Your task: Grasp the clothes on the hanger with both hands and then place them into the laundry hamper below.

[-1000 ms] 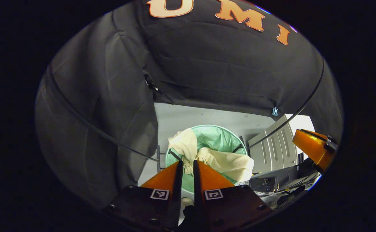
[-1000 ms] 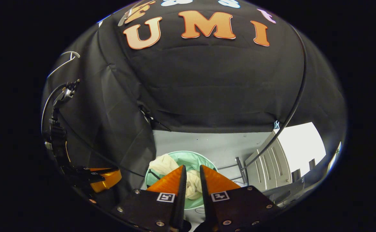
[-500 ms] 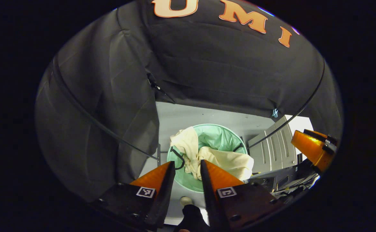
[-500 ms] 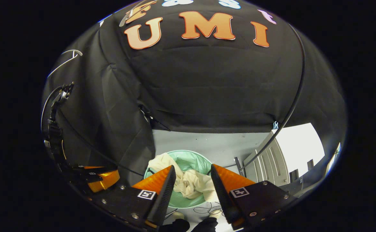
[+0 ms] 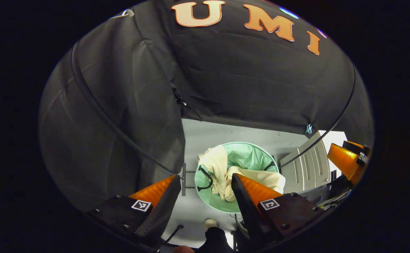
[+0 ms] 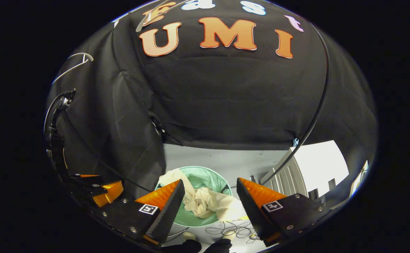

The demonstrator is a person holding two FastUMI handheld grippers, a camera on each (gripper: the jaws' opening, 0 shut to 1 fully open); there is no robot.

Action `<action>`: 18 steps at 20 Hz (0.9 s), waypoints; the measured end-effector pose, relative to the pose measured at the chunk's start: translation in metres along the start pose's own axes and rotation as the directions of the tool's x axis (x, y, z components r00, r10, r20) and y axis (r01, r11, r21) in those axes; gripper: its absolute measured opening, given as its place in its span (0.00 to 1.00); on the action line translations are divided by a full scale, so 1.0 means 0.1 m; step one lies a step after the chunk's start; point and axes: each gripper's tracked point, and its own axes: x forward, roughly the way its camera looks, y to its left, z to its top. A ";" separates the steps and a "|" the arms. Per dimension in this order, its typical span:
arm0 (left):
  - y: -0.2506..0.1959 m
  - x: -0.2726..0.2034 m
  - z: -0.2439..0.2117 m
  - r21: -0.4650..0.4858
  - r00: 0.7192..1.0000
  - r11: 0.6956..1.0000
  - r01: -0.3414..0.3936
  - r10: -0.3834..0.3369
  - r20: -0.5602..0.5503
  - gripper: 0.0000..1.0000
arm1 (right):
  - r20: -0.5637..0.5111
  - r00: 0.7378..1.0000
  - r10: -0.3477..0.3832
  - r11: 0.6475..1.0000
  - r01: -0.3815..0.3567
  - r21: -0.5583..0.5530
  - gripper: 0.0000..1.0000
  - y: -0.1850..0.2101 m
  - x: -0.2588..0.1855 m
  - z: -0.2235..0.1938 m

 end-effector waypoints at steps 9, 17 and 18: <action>0.06 -0.43 0.38 -0.050 0.993 0.998 0.029 -0.023 0.113 0.96 | 0.095 0.995 -0.018 1.000 0.017 0.010 0.93 -0.06 -0.35 0.35; 0.09 -0.81 0.73 -0.061 0.973 0.997 0.052 -0.037 0.226 0.96 | 0.205 0.978 -0.037 0.999 0.032 0.028 0.92 -0.12 -0.79 0.84; 0.09 -0.86 0.76 -0.058 0.970 0.997 0.052 -0.036 0.242 0.96 | 0.221 0.974 -0.040 0.999 0.037 0.019 0.92 -0.14 -0.85 0.90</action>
